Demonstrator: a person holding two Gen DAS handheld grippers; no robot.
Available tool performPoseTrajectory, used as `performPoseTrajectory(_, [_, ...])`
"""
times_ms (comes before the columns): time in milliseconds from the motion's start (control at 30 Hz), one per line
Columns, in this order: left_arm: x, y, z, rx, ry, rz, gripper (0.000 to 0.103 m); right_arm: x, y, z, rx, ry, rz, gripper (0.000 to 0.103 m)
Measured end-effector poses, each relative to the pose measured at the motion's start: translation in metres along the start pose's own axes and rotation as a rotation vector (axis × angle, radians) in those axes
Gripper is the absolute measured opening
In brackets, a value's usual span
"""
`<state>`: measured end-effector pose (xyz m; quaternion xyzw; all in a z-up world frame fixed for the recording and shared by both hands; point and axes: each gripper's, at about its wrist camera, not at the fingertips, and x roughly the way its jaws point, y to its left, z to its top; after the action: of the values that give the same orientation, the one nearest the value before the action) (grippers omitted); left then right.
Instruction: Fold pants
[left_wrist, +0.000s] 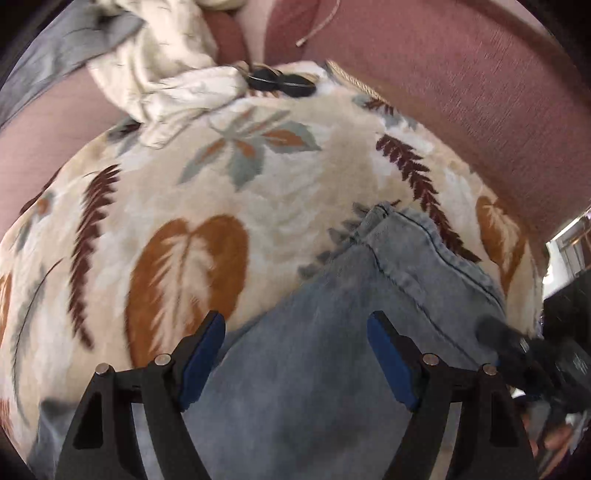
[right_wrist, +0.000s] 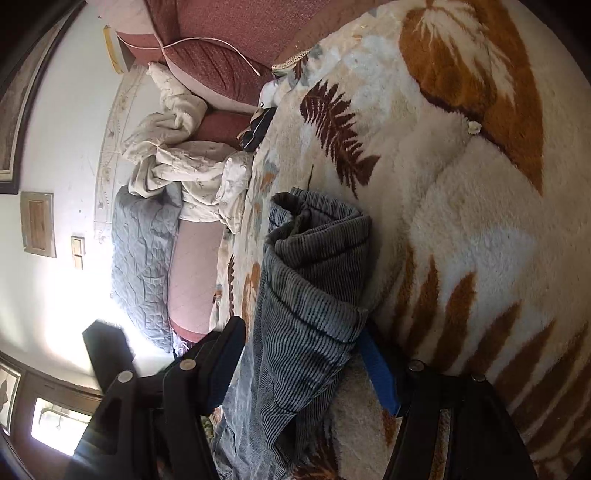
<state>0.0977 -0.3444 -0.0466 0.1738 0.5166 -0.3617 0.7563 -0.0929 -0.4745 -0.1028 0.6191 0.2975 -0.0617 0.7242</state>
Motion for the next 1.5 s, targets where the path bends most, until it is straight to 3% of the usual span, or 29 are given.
performPoseTrajectory(100, [0.023,-0.008,0.014,0.041,0.038,-0.016,0.080,0.000,-0.002,0.002,-0.001,-0.002,0.011,0.065])
performPoseTrajectory(200, [0.036,-0.012,0.022,0.085,0.039,-0.005,0.080,-0.001,-0.003,0.004,-0.013,-0.011,0.017,0.062])
performPoseTrajectory(333, [0.048,-0.015,0.032,0.123,0.037,-0.045,0.080,-0.001,-0.002,0.006,-0.034,-0.025,0.009,0.056])
performPoseTrajectory(400, [0.054,-0.017,0.036,0.140,0.032,-0.052,0.080,-0.001,-0.002,0.007,-0.047,-0.040,-0.008,0.041])
performPoseTrajectory(500, [0.063,-0.015,0.040,0.134,0.027,-0.074,0.080,0.001,-0.006,0.009,-0.034,-0.037,-0.020,0.028])
performPoseTrajectory(667, [0.065,-0.017,0.044,0.137,-0.010,-0.121,0.077,0.004,0.002,0.009,-0.097,-0.038,-0.045,0.025])
performPoseTrajectory(800, [0.063,-0.028,0.044,0.167,-0.019,-0.179,0.044,0.007,0.010,0.007,-0.145,-0.047,-0.069,0.024])
performPoseTrajectory(933, [0.065,-0.034,0.046,0.176,-0.001,-0.190,0.034,0.006,0.009,0.007,-0.134,-0.047,-0.064,0.024])
performPoseTrajectory(1033, [0.062,-0.030,0.049,0.134,0.025,-0.254,0.032,0.005,0.007,0.007,-0.119,-0.047,-0.060,0.024])
performPoseTrajectory(1367, [0.070,-0.037,0.054,0.170,0.023,-0.232,0.041,0.004,0.004,0.007,-0.103,-0.043,-0.061,0.023])
performPoseTrajectory(1433, [0.071,-0.040,0.053,0.197,0.009,-0.223,0.039,0.005,0.004,0.007,-0.100,-0.044,-0.062,0.023])
performPoseTrajectory(1500, [0.070,-0.040,0.053,0.200,0.007,-0.242,0.029,0.005,0.004,0.007,-0.099,-0.043,-0.063,0.023])
